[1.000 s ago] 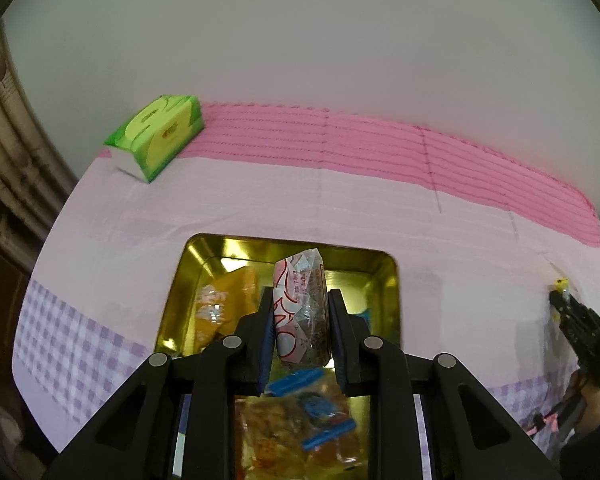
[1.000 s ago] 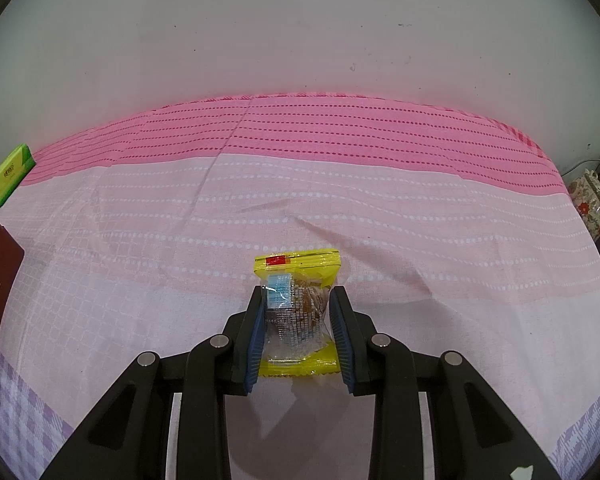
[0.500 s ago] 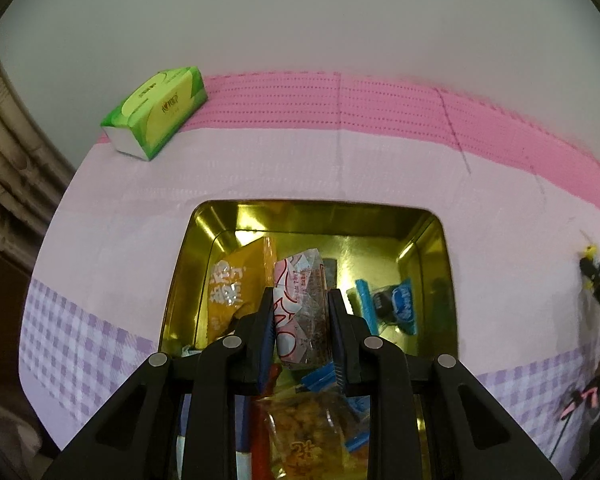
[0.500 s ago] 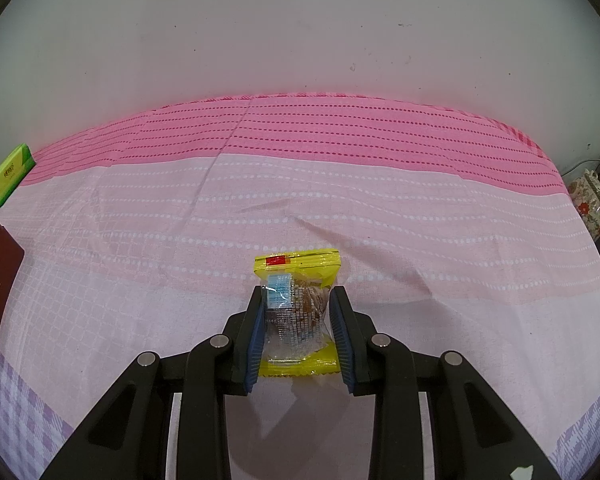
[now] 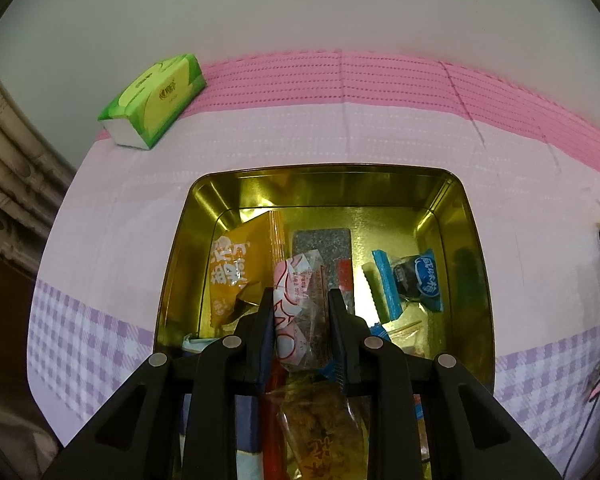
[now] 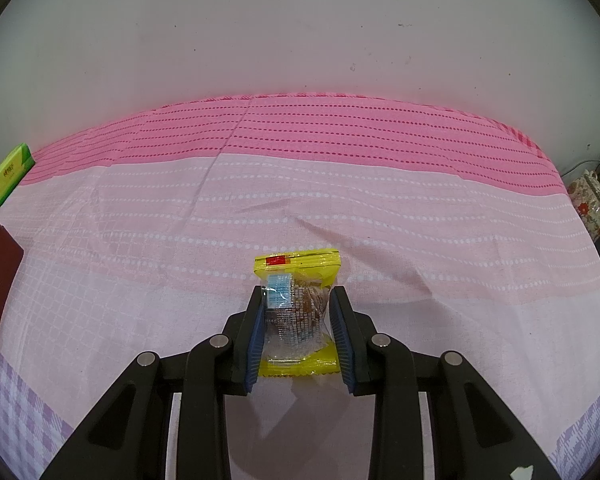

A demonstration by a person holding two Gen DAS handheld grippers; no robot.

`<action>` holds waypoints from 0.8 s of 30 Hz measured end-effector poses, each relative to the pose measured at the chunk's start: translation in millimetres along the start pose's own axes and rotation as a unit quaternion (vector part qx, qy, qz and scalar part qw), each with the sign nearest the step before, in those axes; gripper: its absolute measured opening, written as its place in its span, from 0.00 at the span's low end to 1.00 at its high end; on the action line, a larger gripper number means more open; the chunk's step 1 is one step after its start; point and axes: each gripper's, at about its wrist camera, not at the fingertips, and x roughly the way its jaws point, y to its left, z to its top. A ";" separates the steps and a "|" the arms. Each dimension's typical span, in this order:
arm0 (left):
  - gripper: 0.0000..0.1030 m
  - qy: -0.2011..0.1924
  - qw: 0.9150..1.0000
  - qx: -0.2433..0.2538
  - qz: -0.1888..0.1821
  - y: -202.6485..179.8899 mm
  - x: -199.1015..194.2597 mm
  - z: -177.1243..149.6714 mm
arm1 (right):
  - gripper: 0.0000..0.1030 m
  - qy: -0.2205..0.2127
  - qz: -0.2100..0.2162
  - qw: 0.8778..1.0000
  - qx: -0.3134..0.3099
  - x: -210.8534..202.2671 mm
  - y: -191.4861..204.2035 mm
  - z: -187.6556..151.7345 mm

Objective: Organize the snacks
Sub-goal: 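Carry the pink-printed candy packet into the tin and release it with the left tool, then withdraw the open left tool up from the tin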

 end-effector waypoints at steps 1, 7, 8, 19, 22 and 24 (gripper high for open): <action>0.25 0.001 1.000 0.001 0.001 0.6 0.7 0.6 | 0.29 0.000 0.000 1.000 0.000 0.1 0.2 -0.1; 0.25 0.002 1.000 0.001 0.001 0.9 0.4 1.8 | 0.29 0.000 -0.001 1.000 0.000 -0.2 -0.4 -0.3; 0.25 0.003 1.000 0.001 0.001 0.4 0.1 1.4 | 0.30 0.000 -0.002 1.000 0.000 -0.1 -0.4 -0.4; 0.32 -0.005 1.000 -0.001 -0.001 4.5 -8.6 3.7 | 0.30 0.000 -0.004 1.000 -0.001 0.6 -2.4 -0.7; 0.36 -0.011 1.000 -0.002 -0.004 4.7 -16.1 4.6 | 0.30 0.000 -0.003 1.000 -0.002 1.0 -2.0 -0.8; 0.39 -0.017 1.000 -0.002 -0.008 4.8 -22.9 5.0 | 0.30 0.000 -0.003 1.000 -0.002 1.0 -1.9 -1.0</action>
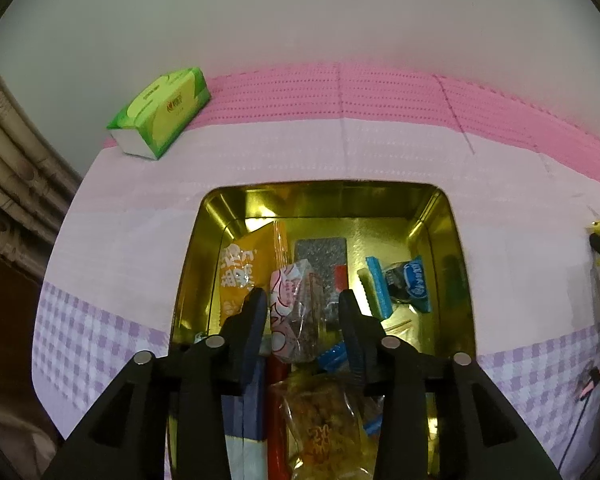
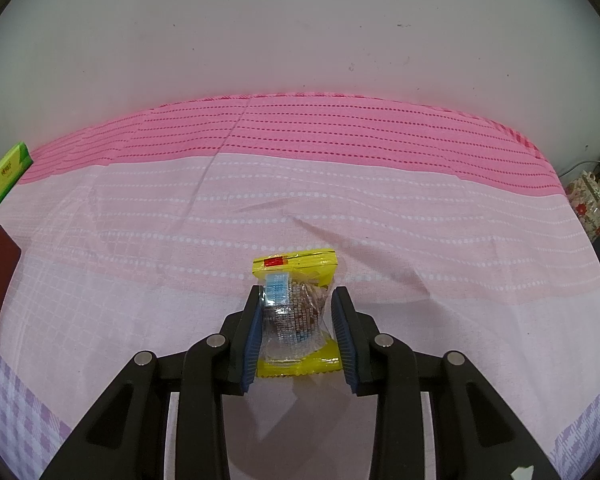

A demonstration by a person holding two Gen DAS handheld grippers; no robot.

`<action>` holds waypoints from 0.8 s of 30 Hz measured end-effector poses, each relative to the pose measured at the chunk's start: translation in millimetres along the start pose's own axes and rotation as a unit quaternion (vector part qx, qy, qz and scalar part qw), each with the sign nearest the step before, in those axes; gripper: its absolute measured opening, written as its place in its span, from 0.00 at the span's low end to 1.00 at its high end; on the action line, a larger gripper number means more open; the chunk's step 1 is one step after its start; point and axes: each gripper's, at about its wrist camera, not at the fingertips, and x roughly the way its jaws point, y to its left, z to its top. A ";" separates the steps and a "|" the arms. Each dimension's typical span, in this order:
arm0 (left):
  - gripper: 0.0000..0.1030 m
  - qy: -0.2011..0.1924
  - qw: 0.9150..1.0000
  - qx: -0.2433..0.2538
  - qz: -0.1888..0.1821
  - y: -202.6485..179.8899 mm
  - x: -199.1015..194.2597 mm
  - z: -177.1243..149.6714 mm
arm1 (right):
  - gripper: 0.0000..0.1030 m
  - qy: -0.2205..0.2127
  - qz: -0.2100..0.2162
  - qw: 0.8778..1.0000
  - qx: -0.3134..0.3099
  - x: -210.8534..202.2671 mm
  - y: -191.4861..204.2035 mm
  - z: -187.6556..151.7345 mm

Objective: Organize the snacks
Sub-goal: 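Withdraw the open left tool up from the tin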

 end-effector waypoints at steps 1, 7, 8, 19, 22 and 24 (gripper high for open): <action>0.40 -0.001 1.000 0.000 -0.001 -0.3 -2.4 0.5 | 0.30 0.000 0.000 1.000 0.000 0.0 -0.5 -0.2; 0.46 -0.023 1.000 0.003 -0.004 -2.6 -24.2 -0.9 | 0.30 0.000 0.000 1.000 0.000 0.1 -0.1 -0.7; 0.47 -0.027 1.000 0.003 -0.003 -2.6 -28.6 -1.7 | 0.31 0.000 -0.001 1.000 0.000 0.2 -1.0 -0.8; 0.51 -0.051 0.998 -0.023 0.005 13.6 -54.9 -20.0 | 0.32 0.000 -0.002 1.000 -0.002 -0.4 -2.2 -0.1; 0.51 -0.054 0.998 -0.034 0.014 23.5 -59.5 -27.5 | 0.32 0.000 -0.002 1.000 -0.002 -0.6 -2.6 -0.3; 0.51 -0.058 0.997 -0.040 0.023 30.6 -63.1 -32.6 | 0.32 0.001 -0.002 1.000 -0.002 0.1 -2.4 0.5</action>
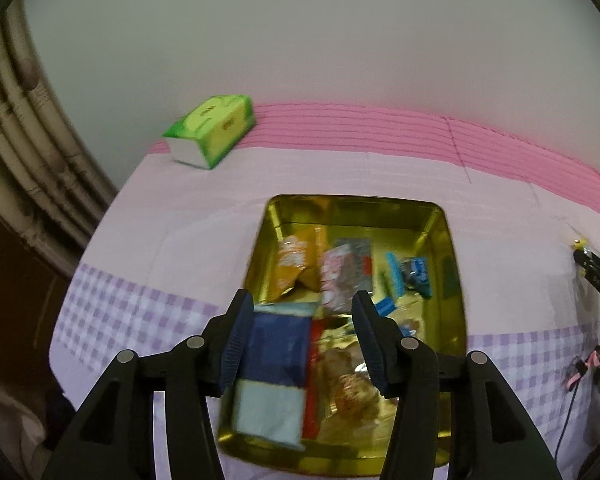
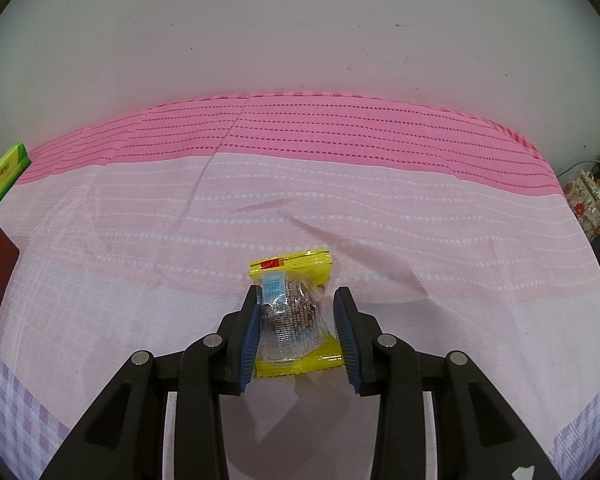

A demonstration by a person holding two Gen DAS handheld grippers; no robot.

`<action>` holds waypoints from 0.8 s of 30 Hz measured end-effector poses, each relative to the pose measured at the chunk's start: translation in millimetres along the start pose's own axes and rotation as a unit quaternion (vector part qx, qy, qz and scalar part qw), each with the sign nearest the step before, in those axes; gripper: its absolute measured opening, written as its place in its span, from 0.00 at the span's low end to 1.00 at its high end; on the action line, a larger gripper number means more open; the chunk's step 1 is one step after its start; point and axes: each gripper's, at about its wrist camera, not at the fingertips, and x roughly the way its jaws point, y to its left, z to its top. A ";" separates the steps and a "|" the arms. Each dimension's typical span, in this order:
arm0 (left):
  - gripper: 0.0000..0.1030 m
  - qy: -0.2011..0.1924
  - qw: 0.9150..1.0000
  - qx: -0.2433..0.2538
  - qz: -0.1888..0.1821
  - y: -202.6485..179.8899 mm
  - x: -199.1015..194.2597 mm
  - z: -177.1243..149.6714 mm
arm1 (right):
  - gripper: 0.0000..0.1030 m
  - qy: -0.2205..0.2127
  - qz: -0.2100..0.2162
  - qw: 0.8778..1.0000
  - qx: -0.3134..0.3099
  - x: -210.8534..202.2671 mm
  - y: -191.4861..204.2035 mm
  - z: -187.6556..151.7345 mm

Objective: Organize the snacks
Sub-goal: 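Withdraw the open left tool up from the tin, then carry the yellow candy packet into the tin and open the right tool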

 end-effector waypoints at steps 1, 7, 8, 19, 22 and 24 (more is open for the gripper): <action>0.51 -0.001 1.000 -0.001 0.003 3.2 -1.5 -1.9 | 0.32 0.002 0.000 1.000 0.000 0.2 -0.5 0.8; 0.53 -0.006 1.000 -0.016 0.021 22.2 -5.9 -11.4 | 0.32 0.024 -0.003 1.000 0.001 2.2 -0.5 7.5; 0.53 -0.006 0.999 -0.021 0.023 25.6 -5.6 -12.9 | 0.32 0.027 -0.006 1.000 0.001 2.2 -0.6 8.2; 0.58 -0.004 0.999 -0.034 0.039 35.6 -0.7 -25.7 | 0.25 0.046 -0.028 0.999 -0.007 -4.5 15.4 3.0; 0.58 -0.005 0.999 -0.030 0.044 35.2 0.4 -27.9 | 0.25 0.049 -0.024 0.999 -0.007 -10.3 21.9 1.0; 0.58 -0.006 0.999 -0.027 0.045 35.2 1.0 -29.7 | 0.25 0.047 -0.016 0.999 -0.009 -16.9 27.5 0.1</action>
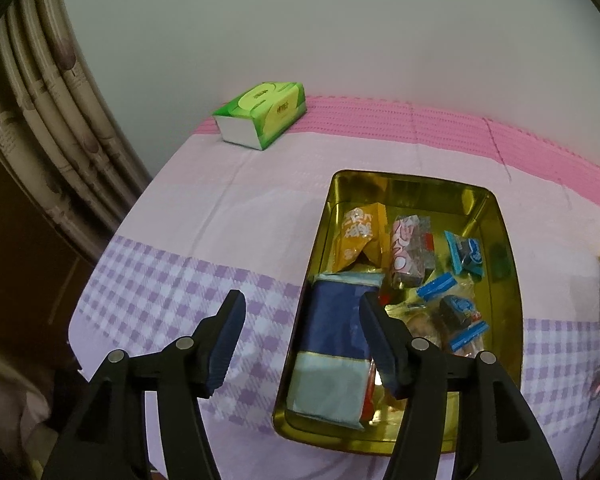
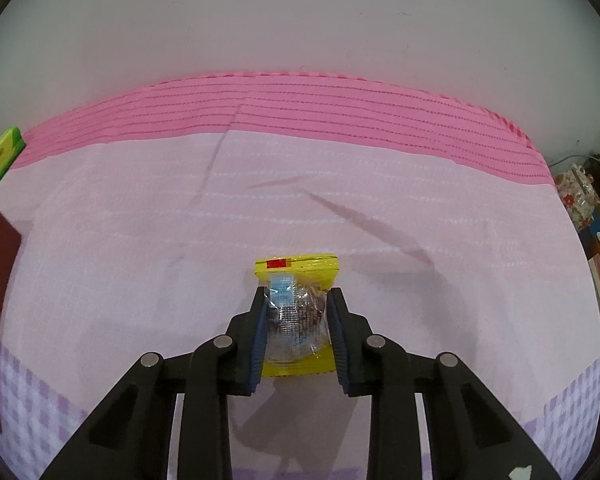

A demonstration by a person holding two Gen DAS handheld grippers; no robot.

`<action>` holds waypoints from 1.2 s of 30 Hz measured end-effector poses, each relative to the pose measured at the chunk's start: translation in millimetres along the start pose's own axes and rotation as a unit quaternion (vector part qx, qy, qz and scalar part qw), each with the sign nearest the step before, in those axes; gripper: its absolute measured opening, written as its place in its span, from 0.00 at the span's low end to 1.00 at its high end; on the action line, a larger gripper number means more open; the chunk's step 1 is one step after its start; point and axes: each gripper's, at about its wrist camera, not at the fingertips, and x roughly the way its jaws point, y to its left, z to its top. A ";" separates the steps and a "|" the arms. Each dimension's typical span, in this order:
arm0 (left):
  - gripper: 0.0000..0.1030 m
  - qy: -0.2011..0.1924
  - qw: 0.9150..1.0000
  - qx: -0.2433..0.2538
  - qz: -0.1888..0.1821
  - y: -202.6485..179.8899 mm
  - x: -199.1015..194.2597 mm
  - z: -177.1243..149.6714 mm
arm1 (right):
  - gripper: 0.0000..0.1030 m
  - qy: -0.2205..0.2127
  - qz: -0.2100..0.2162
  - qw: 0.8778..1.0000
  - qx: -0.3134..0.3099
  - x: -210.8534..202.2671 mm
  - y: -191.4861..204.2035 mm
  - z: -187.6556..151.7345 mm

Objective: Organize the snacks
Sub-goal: 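Carry the yellow candy packet into the tin and open the right tool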

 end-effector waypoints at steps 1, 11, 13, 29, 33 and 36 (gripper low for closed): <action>0.59 0.001 1.000 -0.001 0.000 0.2 0.1 -0.6 | 0.25 -0.001 0.004 1.000 -0.002 -3.9 4.2 -0.5; 0.60 0.005 1.000 -0.004 0.001 5.5 3.9 -5.0 | 0.25 -0.020 0.082 0.996 -0.028 -46.0 64.9 4.9; 0.61 0.007 1.000 -0.007 -0.002 8.2 4.4 -5.8 | 0.25 -0.024 0.097 0.994 -0.040 -55.0 81.2 5.1; 0.62 0.017 0.999 -0.034 0.007 28.8 5.7 -7.8 | 0.25 -0.030 0.197 0.971 -0.130 -108.1 204.6 -10.8; 0.62 0.017 0.999 -0.045 0.016 39.3 5.1 -9.8 | 0.25 -0.030 0.213 0.965 -0.153 -112.8 229.5 -16.9; 0.62 0.021 0.998 -0.056 0.017 46.8 6.1 -11.4 | 0.25 -0.027 0.224 0.960 -0.168 -115.6 245.8 -22.4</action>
